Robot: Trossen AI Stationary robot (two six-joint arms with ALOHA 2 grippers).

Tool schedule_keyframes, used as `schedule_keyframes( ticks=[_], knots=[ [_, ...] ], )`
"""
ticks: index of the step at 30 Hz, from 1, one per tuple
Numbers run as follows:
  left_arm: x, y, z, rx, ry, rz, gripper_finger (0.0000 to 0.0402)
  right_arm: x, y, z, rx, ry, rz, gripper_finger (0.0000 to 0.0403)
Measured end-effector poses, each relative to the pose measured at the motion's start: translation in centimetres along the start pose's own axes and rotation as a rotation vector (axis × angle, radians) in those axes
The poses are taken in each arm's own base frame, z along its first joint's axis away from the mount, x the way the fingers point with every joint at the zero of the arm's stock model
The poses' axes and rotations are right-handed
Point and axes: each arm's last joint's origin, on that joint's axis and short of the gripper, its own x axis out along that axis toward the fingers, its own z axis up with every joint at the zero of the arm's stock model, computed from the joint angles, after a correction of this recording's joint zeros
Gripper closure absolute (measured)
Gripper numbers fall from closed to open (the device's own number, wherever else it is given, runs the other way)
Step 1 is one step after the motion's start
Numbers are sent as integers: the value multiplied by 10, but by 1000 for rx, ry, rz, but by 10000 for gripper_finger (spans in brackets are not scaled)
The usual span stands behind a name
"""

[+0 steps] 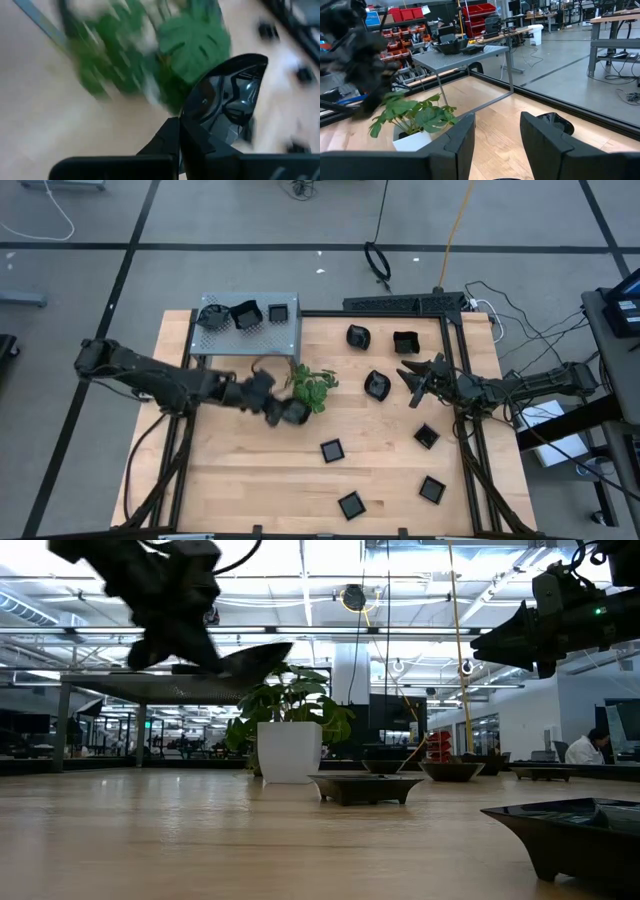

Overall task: Pick & Place Mini shaped plates
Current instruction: Stack the leaf shaped plate on top of the leaf shaped plate on the shelf

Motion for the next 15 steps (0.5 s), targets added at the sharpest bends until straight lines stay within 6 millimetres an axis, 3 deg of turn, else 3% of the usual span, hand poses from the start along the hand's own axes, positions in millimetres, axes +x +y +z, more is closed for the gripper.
schedule_keyframes(
  ticks=[7,15],
  knots=[
    [-21,17,66,6,-283,103,397,0,0,0,0,0,0,257],
    [-47,42,115,111,-314,266,398,0,0,0,0,0,0,258]
  ],
)
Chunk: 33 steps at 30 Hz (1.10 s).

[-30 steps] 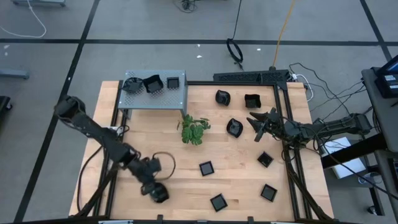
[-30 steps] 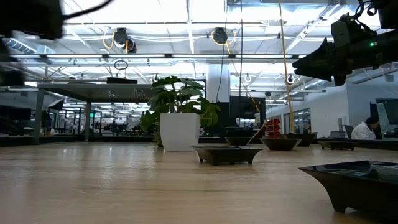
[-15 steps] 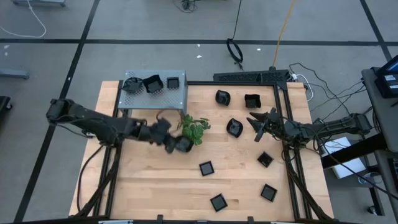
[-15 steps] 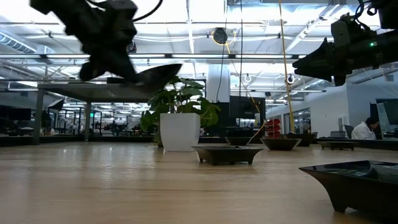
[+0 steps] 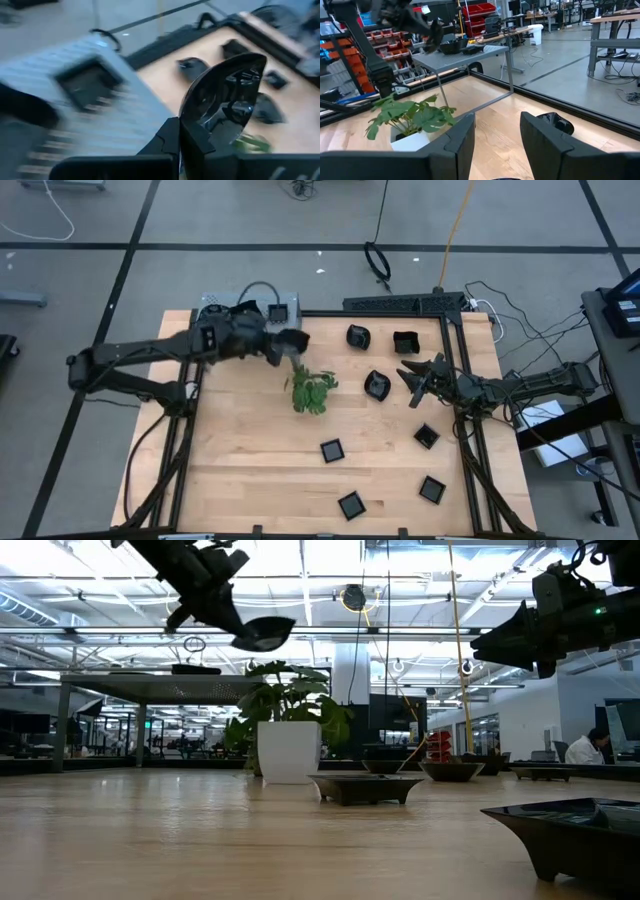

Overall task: Pick & Place Mini shaped plates
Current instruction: Stack the leaf shaped plate on top of the leaf shaped plate on the shelf

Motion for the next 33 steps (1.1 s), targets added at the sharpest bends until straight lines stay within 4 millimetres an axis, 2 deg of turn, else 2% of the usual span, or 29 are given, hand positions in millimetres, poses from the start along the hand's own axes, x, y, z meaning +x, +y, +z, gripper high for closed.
schedule_keyframes(
  ticks=[4,8,12,16,24,33],
  knots=[
    [-11,19,20,51,39,96,394,0,0,0,0,0,0,257],
    [-36,37,41,63,61,173,398,0,0,0,0,0,0,259],
    [-61,51,49,78,101,220,386,0,0,0,0,0,0,257],
    [-77,67,44,78,160,298,381,0,0,0,0,0,0,259],
    [-93,96,41,-124,154,486,395,0,0,0,0,0,0,258],
    [-93,104,42,-178,169,462,385,0,0,0,0,0,0,258]
  ],
)
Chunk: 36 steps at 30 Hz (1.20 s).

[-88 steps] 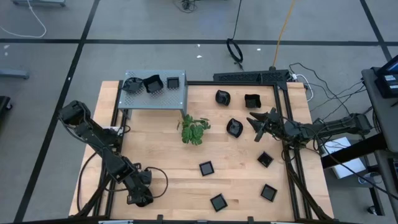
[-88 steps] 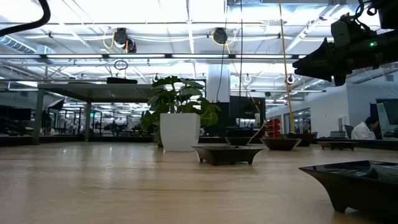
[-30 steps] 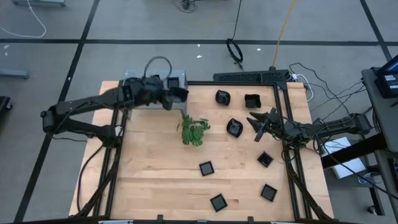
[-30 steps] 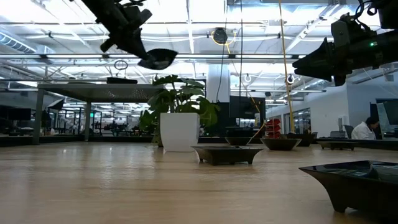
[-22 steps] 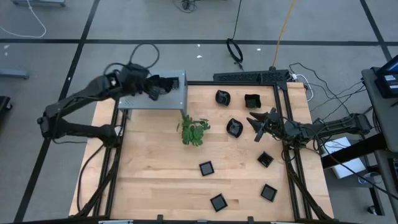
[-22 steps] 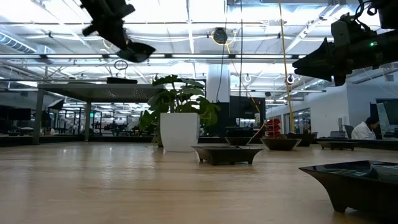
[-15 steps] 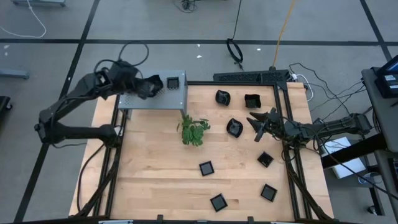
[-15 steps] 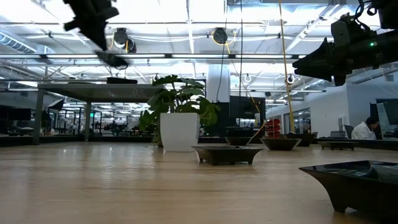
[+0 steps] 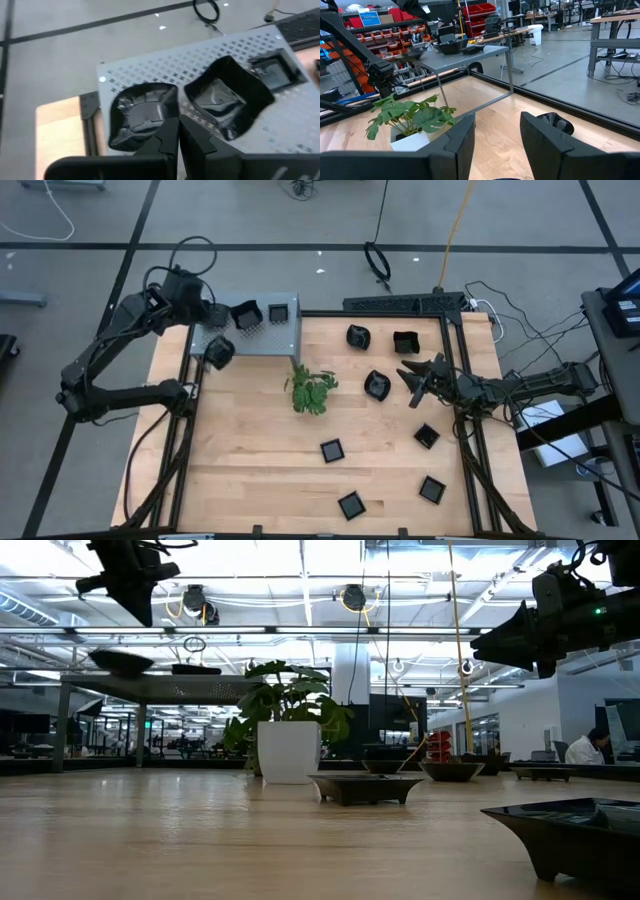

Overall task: Pick & Place Mini shaped plates
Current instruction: Stack the leaf shaped plate on top of the leaf shaped plate on the shelf

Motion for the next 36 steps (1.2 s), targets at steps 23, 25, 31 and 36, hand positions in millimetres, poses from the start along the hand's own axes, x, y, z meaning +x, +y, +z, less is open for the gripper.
schedule_keyframes(
  ticks=[23,25,31,36],
  knots=[
    [-7,-25,-70,547,573,-444,238,0,0,0,0,0,0,258],
    [1,-29,-82,600,624,-442,236,0,0,0,0,0,0,257],
    [28,-34,-121,767,722,-419,236,0,0,0,0,0,0,259],
    [42,-39,-143,835,745,-422,236,0,0,0,0,0,1,257]
  ],
)
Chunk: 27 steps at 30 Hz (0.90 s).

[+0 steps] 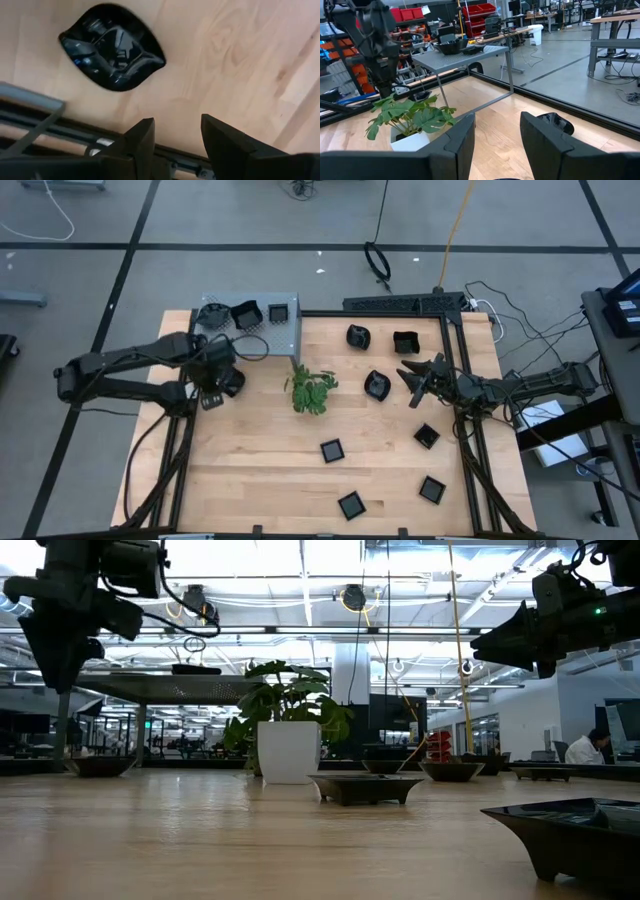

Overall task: Pick & Place Mini shaped plates
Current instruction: Stack the leaf shaped plate on top of the leaf shaped plate on the shelf

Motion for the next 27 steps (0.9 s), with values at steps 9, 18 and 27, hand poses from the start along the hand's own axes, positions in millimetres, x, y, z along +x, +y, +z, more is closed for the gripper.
schedule_keyframes(
  ticks=[9,18,27],
  knots=[
    [3,-21,6,153,-64,-5,236,0,0,0,0,0,0,257],
    [27,-32,7,-75,-150,86,236,0,0,0,0,0,0,257],
    [66,-33,9,-272,-349,206,236,0,0,0,0,0,0,257]
  ],
)
